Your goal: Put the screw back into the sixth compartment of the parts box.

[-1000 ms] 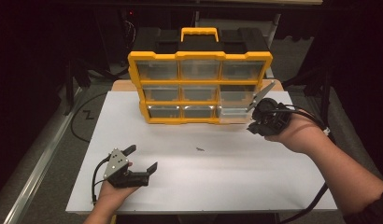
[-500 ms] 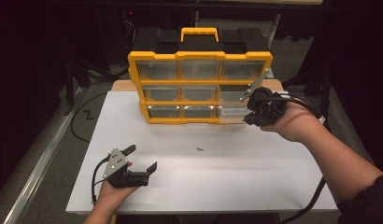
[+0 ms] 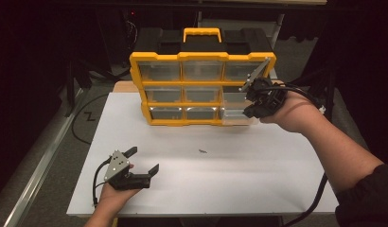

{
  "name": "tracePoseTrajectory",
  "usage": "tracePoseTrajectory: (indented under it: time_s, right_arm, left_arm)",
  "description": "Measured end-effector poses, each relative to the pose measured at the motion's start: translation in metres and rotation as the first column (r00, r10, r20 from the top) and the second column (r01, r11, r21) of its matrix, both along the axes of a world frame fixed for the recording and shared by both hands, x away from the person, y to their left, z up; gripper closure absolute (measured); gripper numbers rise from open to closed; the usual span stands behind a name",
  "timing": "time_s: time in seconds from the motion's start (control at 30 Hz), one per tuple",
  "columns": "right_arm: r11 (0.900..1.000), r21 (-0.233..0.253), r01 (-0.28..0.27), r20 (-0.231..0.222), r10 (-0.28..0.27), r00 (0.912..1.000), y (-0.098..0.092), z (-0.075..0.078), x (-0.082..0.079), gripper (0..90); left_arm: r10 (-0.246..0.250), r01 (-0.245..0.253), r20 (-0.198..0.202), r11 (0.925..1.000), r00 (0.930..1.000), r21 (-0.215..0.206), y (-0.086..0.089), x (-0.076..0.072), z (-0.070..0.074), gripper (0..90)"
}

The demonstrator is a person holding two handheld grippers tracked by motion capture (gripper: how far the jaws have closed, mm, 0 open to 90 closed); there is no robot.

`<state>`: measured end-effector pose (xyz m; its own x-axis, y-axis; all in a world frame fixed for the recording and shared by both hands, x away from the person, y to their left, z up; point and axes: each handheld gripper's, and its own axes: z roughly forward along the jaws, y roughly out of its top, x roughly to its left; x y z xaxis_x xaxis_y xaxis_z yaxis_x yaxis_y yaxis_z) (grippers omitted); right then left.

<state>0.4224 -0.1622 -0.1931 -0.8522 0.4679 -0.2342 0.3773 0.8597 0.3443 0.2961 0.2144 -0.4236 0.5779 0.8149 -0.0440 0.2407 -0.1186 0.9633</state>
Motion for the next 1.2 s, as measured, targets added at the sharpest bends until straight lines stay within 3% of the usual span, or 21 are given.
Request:
tracePoseTrajectory:
  time_s: [0.53,1.2]
  right_arm:
    - [1.000,-0.020,0.008,-0.003,-0.008,1.0000,0.008,0.006,0.016,87.5]
    - [1.000,-0.030,0.010,0.001,-0.010,1.0000,0.015,0.001,0.033,87.5]
  left_arm:
    - [0.001,-0.001,-0.003,1.0000,1.0000,0.003,0.001,0.000,0.000,1.2]
    - [0.001,-0.001,0.000,1.0000,1.0000,0.000,0.001,0.001,0.000,1.2]
